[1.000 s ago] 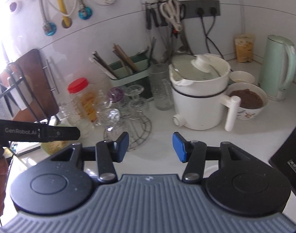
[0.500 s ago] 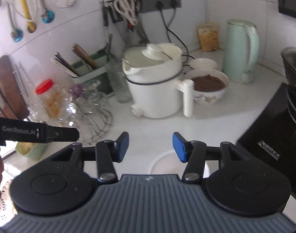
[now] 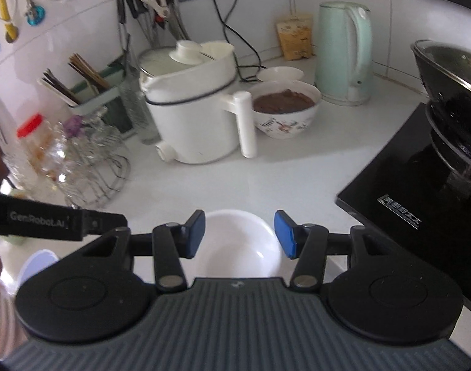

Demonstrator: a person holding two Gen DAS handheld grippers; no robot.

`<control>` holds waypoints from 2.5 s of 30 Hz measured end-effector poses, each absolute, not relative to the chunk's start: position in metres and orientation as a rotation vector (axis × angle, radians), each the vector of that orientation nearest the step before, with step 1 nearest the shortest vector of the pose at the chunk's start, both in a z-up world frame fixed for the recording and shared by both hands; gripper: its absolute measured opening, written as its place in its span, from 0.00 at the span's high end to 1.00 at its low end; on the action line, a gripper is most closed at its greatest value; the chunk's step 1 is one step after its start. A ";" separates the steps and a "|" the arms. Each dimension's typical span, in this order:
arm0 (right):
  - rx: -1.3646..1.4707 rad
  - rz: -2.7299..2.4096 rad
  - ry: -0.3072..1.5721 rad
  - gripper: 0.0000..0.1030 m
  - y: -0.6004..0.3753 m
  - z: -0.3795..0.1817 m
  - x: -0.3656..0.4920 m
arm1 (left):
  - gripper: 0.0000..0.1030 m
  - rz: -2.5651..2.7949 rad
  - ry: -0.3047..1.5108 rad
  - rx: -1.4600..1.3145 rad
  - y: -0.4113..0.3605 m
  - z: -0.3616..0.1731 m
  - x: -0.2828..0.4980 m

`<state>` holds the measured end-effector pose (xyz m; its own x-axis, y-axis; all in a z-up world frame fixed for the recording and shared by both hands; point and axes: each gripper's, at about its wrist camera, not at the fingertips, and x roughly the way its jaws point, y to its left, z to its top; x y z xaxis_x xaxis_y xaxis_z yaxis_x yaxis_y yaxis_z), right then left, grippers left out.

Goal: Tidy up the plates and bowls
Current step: 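Move the right gripper toward the white ceramic bowl beside the stove, then close the right gripper on the rim of the white ceramic bowl, then lift the white ceramic bowl and carry it toward the plate stack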

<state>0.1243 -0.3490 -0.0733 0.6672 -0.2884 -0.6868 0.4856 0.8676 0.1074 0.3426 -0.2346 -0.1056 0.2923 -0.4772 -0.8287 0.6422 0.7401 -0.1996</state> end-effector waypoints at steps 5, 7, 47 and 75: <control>0.308 -0.467 0.734 0.49 -0.360 -0.087 0.120 | 0.56 -0.767 1.060 0.171 -0.250 -0.119 0.347; 0.314 -0.472 0.745 0.48 -0.362 -0.092 0.119 | 0.56 -0.776 1.069 0.168 -0.256 -0.122 0.348; 0.491 -0.407 0.884 0.85 -0.384 -0.148 0.138 | 0.83 -0.702 1.299 0.081 -0.276 -0.196 0.360; 0.510 -0.273 0.791 0.85 -0.355 -0.091 0.160 | 0.83 -0.648 1.200 -0.076 -0.207 -0.116 0.374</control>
<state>0.1603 -0.3552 -0.0909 0.6768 -0.0455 -0.7348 0.4177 0.8456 0.3324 0.3742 -0.2072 -0.1165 0.2060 -0.5038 -0.8389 0.4258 0.8180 -0.3867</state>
